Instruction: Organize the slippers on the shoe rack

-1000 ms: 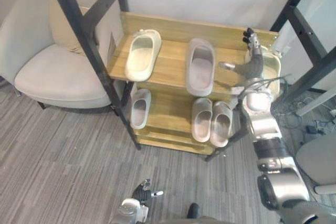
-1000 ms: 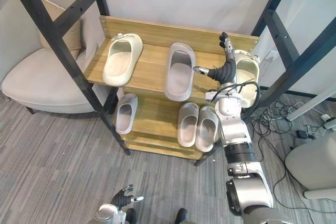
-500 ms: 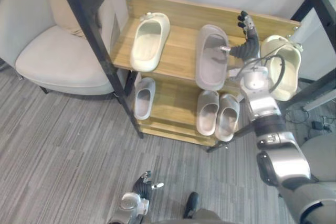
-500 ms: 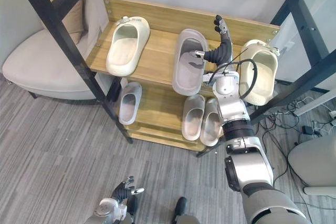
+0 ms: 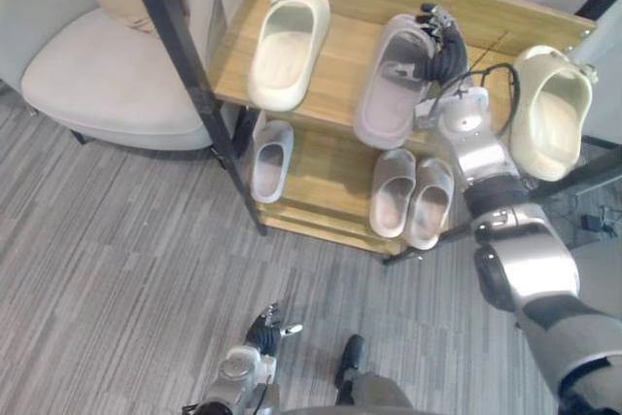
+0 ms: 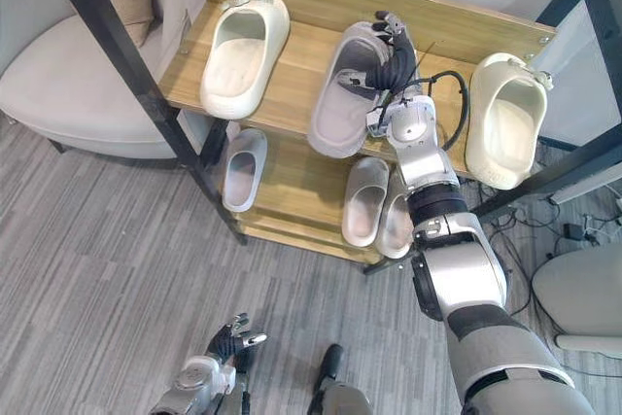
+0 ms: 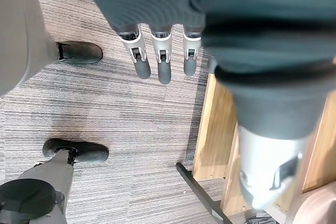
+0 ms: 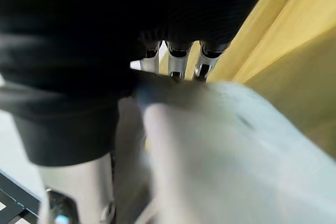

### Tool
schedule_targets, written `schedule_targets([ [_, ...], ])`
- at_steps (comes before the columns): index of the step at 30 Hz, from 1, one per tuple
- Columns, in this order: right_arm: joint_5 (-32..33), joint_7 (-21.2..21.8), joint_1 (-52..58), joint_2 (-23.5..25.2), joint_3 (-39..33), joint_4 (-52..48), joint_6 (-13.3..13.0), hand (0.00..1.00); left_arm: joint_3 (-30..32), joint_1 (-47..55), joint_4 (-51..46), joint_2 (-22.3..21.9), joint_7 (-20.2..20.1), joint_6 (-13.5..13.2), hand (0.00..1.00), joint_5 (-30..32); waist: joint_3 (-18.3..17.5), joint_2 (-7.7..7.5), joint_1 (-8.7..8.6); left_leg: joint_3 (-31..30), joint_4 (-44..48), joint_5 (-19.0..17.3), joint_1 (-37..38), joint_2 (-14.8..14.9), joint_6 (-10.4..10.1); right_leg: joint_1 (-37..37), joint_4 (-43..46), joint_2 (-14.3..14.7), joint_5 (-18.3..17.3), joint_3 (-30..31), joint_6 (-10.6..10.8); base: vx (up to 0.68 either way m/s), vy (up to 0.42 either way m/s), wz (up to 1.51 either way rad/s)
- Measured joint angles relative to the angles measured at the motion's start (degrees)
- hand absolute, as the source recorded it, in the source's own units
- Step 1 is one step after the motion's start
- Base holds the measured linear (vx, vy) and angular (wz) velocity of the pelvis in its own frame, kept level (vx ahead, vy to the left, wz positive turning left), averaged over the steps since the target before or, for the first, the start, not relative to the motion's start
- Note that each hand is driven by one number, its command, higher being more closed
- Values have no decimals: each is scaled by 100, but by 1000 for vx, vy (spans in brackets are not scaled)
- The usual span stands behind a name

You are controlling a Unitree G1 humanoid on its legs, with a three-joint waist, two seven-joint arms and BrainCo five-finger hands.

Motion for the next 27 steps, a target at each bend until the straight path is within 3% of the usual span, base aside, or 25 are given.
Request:
schedule_targets([
  [14,695,18,-119,-51,-39,-48,-51,100,15,-59,5,24,3,5,0,-35,71,-66,25,17,-107,61,44,5,-4,-5,1,3,2,-11,-4,-2,-1,0],
  [27,932,-1,2063,-40,-159,-2819,-309,100,126,0,22,2,-11,43,0,25,34,-56,-106,87,-82,59,210,8,-5,90,86,-18,1,93,-3,-6,2,-4],
])
